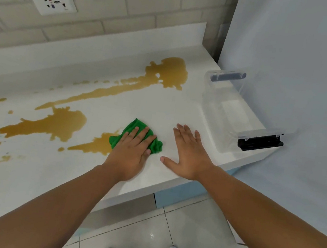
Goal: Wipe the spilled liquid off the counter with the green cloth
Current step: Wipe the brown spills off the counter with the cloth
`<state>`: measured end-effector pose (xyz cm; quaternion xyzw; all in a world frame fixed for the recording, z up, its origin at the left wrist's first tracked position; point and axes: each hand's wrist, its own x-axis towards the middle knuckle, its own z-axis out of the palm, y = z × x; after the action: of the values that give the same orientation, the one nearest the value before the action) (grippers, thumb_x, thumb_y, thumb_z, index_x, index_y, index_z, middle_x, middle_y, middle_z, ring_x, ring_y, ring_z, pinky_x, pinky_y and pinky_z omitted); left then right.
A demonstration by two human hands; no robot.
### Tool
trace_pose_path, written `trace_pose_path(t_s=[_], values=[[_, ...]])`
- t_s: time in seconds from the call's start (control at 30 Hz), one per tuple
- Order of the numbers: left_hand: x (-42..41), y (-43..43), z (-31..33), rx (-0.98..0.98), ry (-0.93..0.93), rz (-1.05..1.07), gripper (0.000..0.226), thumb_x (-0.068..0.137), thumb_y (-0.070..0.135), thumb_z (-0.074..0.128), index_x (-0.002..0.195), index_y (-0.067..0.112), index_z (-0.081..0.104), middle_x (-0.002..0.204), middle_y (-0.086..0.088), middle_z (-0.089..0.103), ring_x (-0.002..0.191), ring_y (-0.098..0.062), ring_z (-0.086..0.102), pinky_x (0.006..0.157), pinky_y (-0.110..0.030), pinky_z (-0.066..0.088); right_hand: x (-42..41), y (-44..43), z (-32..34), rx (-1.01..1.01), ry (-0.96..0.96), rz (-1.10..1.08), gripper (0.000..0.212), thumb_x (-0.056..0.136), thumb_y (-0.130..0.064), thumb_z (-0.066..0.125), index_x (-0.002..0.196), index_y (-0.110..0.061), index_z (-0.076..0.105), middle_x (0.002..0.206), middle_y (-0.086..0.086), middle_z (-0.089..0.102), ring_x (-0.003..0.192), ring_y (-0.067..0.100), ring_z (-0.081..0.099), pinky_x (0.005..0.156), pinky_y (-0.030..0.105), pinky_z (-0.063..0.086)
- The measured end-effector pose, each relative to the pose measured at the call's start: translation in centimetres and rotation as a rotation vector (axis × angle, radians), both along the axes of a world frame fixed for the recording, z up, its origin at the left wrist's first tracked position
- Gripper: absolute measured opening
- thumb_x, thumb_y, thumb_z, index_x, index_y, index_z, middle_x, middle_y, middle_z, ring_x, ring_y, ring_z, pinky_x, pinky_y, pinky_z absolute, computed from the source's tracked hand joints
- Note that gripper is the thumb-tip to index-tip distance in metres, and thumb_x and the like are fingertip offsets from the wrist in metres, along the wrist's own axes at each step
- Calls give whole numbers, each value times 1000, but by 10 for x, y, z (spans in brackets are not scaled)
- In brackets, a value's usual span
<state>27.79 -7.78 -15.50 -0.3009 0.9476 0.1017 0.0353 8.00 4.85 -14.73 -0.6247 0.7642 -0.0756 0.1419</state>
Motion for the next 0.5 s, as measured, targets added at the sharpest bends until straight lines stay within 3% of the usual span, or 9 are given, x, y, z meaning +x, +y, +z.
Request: trace_pose_path(t_s=[0.13,0.2,0.37,0.5], values=[[-37,-6,1,-30,-54,272,55,104,44,14,157,30,7,165,-1,-2,151,-35,-4,120,-52,-4,-10,-10,3,5,-6,21,80,99,-51,35,157,-9,2,166,9,-5,152,23,-7,123,46,1],[-42,7,0,-30,-40,260,54,105,40,16,157,30,6,165,0,-3,150,-35,-5,121,-52,-3,-14,-9,-1,12,26,34,73,101,-44,32,157,-8,5,166,10,-4,152,22,-6,124,44,1],[12,51,1,46,72,49,53,103,43,16,156,36,16,163,11,3,152,-20,-2,122,-41,-2,-15,-12,-5,14,77,49,73,95,-47,22,156,-8,12,166,11,-1,152,25,-5,123,47,0],[79,57,1,57,127,111,49,105,43,19,154,40,18,161,19,2,150,-7,-7,122,-34,0,-7,-22,-6,22,100,109,78,94,-55,15,157,-10,10,166,7,-4,152,22,-10,122,52,-1]])
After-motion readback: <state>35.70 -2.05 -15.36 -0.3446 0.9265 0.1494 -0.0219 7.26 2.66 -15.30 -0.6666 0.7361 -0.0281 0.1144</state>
